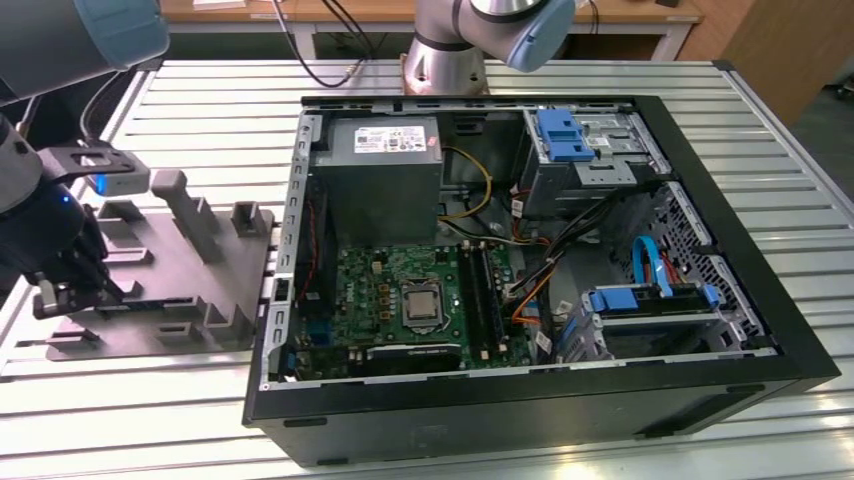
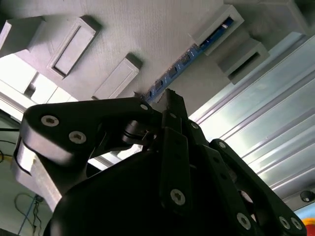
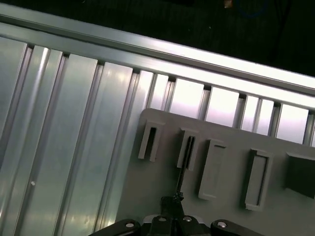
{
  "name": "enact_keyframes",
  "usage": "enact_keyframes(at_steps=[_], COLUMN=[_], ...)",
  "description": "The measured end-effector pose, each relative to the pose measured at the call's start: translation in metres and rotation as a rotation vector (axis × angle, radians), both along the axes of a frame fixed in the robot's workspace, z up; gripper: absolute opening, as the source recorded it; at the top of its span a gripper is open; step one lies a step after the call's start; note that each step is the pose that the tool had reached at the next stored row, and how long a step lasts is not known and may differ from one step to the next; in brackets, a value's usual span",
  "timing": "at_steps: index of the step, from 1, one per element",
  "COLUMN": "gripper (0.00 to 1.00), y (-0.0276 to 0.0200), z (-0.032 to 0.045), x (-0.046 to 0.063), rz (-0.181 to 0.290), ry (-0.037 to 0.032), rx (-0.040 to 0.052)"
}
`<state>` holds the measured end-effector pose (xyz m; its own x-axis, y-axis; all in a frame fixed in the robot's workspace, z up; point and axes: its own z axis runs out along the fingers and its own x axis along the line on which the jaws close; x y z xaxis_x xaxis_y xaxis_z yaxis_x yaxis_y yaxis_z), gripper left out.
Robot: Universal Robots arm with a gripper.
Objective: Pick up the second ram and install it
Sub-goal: 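Pick up the second ram and move it above second insertion slot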
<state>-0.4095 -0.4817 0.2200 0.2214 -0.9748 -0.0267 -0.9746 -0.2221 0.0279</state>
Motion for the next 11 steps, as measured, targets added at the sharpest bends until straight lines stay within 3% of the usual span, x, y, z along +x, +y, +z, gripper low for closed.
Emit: enact_keyframes(at_steps=[11], gripper=[0.11], y=[0.0], z=[-0.0001], x=[0.0], rz=[0.104], ry=[0.0], rx=[0.0])
